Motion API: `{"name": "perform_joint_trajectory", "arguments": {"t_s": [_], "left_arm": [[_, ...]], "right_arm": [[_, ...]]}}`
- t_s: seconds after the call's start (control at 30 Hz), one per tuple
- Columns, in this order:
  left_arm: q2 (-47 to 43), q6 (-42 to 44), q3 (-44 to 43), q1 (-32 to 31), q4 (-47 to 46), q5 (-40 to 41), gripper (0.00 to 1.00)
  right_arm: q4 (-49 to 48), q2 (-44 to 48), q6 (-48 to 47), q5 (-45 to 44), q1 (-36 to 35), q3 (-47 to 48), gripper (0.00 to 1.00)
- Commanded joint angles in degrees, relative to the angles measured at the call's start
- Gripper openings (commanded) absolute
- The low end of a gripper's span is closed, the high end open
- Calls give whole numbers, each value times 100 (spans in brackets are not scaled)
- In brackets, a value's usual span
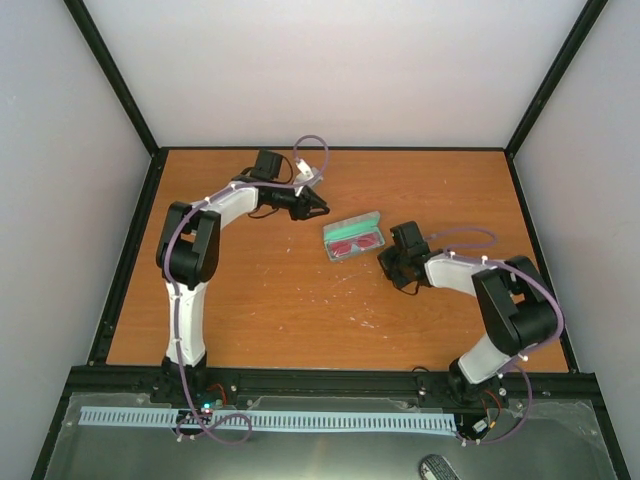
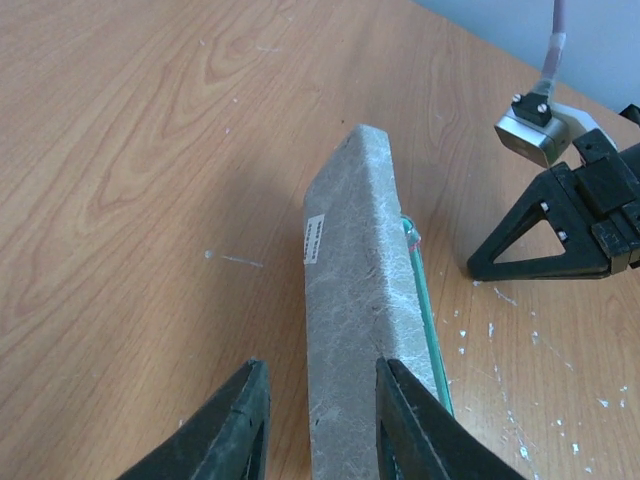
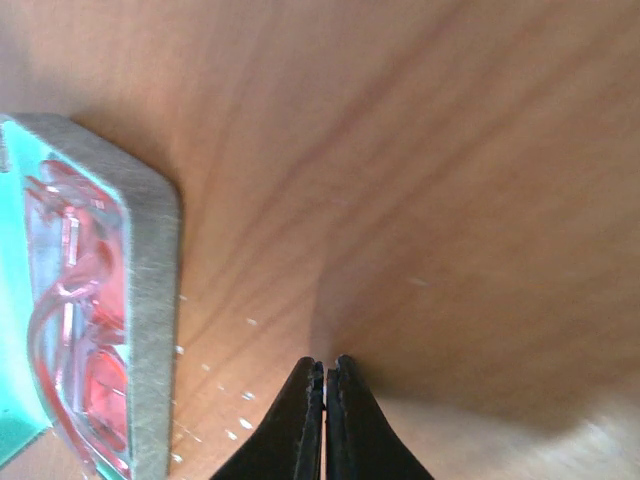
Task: Organize the sunglasses
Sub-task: Close the sunglasses case at the center of the board.
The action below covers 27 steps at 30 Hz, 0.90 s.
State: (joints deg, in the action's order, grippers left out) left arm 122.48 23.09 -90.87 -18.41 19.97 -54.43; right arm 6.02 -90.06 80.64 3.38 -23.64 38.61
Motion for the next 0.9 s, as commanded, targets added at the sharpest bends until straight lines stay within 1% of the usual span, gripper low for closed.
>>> {"name": "perform_joint_trajectory", "arguments": {"t_s": [0.0,0.2,0.37,0.63,0.87], "left_arm": [[246,72,-255,-145,135,122,30],[427,147,-273,-295,190,211,30],[466,118,-230,-491,180,193,30],[472,-190,-222,-755,12,125,30],[577,-238,-195,-802,-10,76,30]], "right_arm": [[-345,-472,-354,206,44,367,3],[-563,-995,-508,468,44,703,3],[-692,-1181,-594,531,44,835,3],[-1166,-1468,-697,640,44,843,3],[-1644,-1583,-767,863,63,658,3]]}}
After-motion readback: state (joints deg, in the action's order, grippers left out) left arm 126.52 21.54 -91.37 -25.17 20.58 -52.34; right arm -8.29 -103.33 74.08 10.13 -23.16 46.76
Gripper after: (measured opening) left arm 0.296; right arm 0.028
